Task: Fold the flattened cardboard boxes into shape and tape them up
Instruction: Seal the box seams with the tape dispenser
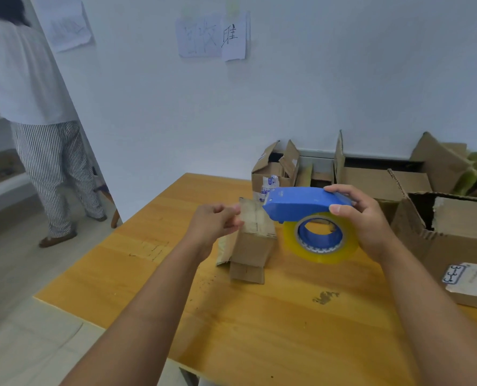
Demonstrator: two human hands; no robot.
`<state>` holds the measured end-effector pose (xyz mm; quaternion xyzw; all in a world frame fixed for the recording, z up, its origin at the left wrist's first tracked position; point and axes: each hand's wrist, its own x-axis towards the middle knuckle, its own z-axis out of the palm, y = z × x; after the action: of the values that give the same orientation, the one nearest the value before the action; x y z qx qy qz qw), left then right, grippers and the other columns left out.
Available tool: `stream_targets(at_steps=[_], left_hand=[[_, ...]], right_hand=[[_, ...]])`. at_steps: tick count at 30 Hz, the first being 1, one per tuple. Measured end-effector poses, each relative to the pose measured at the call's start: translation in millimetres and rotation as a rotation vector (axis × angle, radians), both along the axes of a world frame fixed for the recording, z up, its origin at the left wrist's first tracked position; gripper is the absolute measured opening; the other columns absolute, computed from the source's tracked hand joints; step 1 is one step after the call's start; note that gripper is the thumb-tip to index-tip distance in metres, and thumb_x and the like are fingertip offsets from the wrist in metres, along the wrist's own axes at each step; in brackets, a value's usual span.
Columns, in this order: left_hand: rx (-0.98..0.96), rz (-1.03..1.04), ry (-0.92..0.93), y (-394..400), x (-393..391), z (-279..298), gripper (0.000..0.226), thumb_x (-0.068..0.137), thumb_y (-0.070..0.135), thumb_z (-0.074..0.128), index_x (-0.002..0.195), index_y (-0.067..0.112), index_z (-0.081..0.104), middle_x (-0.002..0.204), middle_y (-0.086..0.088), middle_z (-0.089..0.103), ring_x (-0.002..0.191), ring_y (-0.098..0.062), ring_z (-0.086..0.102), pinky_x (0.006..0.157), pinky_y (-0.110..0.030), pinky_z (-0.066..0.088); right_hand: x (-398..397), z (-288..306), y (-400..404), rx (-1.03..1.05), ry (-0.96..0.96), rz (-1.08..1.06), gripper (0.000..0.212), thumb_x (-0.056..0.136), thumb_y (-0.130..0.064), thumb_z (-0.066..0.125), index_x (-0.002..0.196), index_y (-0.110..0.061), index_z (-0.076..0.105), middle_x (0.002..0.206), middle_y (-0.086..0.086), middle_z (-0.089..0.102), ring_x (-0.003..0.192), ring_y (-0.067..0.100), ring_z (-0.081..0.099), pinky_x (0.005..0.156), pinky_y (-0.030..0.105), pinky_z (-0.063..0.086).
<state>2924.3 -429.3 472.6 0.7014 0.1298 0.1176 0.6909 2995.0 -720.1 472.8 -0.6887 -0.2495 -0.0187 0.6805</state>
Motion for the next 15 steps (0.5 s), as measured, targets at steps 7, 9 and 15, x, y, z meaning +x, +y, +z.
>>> stream_targets(at_steps=[7, 9, 15], left_hand=[[0.119, 0.050, 0.031, 12.2, -4.3, -14.7, 0.024, 0.095, 0.024, 0.066, 0.090, 0.001, 0.070, 0.074, -0.007, 0.071, 0.083, -0.015, 0.074, 0.068, -0.019, 0.057], [0.096, 0.044, 0.045, 17.0, -6.3, -16.6, 0.025, 0.096, 0.022, 0.066, 0.090, -0.002, 0.069, 0.076, -0.009, 0.071, 0.085, -0.015, 0.075, 0.069, -0.020, 0.057], [0.056, 0.020, 0.088, 23.6, -8.1, -20.6, 0.022, 0.094, 0.015, 0.068, 0.083, -0.004, 0.071, 0.082, -0.001, 0.074, 0.088, -0.013, 0.073, 0.076, -0.024, 0.059]], right_hand=[[0.4, 3.4, 17.0, -0.051, -0.029, 0.040, 0.047, 0.065, -0.049, 0.075, 0.110, -0.035, 0.071, 0.114, -0.002, 0.067, 0.096, 0.020, 0.068, 0.079, 0.029, 0.057], [0.2, 1.9, 21.5, -0.119, -0.045, 0.057, 0.044, 0.064, -0.052, 0.073, 0.107, -0.042, 0.070, 0.112, -0.010, 0.066, 0.097, 0.015, 0.067, 0.080, 0.027, 0.056], [2.9, -9.1, 23.6, -0.243, -0.062, 0.073, 0.047, 0.064, -0.051, 0.074, 0.109, -0.039, 0.070, 0.117, -0.018, 0.061, 0.102, 0.004, 0.062, 0.080, 0.018, 0.052]])
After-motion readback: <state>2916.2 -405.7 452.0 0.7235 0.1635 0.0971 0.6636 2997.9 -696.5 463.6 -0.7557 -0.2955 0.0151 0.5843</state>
